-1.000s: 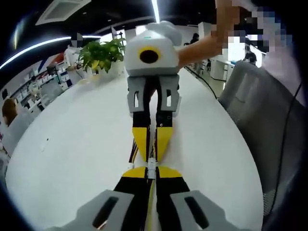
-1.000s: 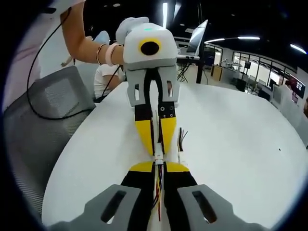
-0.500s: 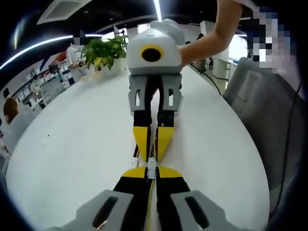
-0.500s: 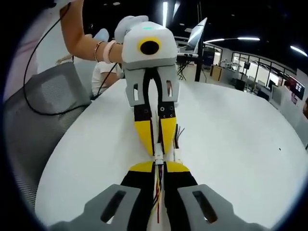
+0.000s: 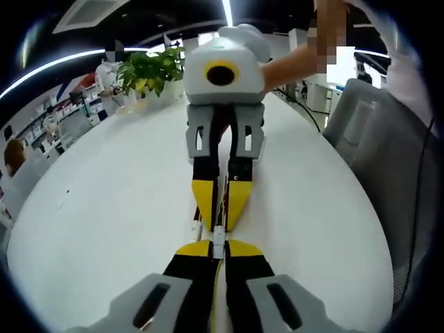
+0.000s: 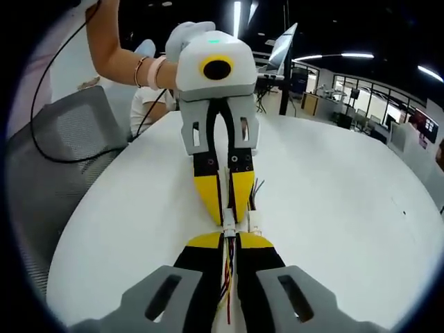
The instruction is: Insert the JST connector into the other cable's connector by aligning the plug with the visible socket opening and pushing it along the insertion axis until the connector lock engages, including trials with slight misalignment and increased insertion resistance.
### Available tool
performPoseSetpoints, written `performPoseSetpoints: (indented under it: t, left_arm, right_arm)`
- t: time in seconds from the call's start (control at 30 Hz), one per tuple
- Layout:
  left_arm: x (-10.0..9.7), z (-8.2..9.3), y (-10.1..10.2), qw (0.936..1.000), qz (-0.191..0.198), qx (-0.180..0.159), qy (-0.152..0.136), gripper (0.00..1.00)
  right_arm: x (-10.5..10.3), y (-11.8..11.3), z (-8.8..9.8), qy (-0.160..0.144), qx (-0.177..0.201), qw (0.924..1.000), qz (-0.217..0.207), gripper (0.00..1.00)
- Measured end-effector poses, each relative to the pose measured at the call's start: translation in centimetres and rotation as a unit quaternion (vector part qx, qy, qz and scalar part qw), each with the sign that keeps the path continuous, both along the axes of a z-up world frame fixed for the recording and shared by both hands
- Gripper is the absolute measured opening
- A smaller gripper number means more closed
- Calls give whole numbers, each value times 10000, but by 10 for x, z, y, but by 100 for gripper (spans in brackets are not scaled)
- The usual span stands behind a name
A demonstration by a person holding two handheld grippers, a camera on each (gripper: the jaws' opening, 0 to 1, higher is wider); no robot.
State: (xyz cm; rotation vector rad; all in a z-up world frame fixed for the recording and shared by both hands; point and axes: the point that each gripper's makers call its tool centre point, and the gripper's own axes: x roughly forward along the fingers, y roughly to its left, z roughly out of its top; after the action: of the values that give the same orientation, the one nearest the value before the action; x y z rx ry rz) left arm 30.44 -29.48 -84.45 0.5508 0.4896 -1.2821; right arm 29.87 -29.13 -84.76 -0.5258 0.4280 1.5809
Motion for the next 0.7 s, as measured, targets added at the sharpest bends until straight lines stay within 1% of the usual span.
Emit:
performPoseSetpoints:
  t: [0.17,0.57,0.7]
  left_arm:
    - [1,0,-1,10000,3,-16,1,0]
    - [-4,-2,-2,10000,98,-7,8,0]
    - [-5,0,-1,9999,158,-10,17,0]
  right_arm:
    - [1,0,0,-56,-13,10000,6,3]
    - [-1,-1,-3,39,-25,10000,-66,4]
    - [-1,-1,-5,23,-38,9999,-122,4]
